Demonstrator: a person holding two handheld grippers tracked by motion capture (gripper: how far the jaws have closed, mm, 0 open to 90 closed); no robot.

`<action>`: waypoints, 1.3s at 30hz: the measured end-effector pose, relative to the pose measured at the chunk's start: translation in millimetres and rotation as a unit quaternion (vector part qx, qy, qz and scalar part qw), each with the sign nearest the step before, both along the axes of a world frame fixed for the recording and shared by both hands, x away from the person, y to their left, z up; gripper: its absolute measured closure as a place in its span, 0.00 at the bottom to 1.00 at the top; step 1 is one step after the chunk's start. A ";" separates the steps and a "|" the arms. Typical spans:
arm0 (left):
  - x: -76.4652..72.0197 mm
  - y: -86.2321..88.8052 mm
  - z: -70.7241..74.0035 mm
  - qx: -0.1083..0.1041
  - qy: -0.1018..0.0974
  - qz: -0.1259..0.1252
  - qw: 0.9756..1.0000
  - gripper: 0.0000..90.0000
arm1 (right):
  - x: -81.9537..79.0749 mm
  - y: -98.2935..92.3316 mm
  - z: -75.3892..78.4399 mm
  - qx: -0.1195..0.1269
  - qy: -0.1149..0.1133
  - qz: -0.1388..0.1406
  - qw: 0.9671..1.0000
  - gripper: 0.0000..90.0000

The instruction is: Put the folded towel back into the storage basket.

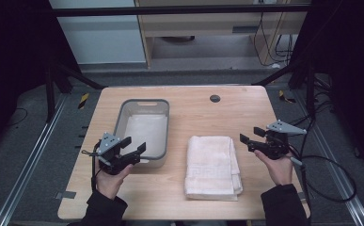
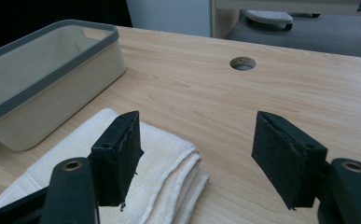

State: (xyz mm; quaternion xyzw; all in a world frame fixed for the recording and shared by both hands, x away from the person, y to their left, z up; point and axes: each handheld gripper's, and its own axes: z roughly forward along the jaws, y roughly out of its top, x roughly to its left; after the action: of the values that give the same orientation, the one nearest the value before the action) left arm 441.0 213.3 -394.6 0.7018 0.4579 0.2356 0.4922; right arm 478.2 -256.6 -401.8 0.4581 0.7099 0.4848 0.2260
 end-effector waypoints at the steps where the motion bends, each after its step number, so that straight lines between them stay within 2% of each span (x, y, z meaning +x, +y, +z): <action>1: -0.1 -1.7 0.0 0.000 0.000 -0.002 1.000 0.39 | 0.5 0.6 -0.1 0.000 0.001 0.000 1.000 0.36; 13: -0.3 -27.0 -7.3 0.005 0.005 -0.021 1.000 0.38 | 5.6 7.5 -3.0 0.004 0.004 0.009 1.000 0.34; 22: -4.4 -48.0 -14.4 0.014 0.009 -0.042 0.999 0.37 | 8.6 13.7 -8.3 -0.005 0.009 0.017 1.000 0.32; 29: -6.5 -56.9 -21.2 0.024 0.013 -0.053 0.998 0.37 | 11.1 18.2 -12.8 -0.012 0.012 0.021 1.000 0.30; 39: -8.7 -70.1 -30.9 0.034 0.025 -0.070 0.997 0.37 | 18.0 30.1 -27.2 -0.049 0.035 0.032 0.998 0.25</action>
State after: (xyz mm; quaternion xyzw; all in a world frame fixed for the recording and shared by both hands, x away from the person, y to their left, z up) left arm 432.4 143.2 -425.4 0.7544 0.4109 0.1987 0.4717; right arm 496.2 -226.6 -429.0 0.4404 0.7546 0.4399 0.2075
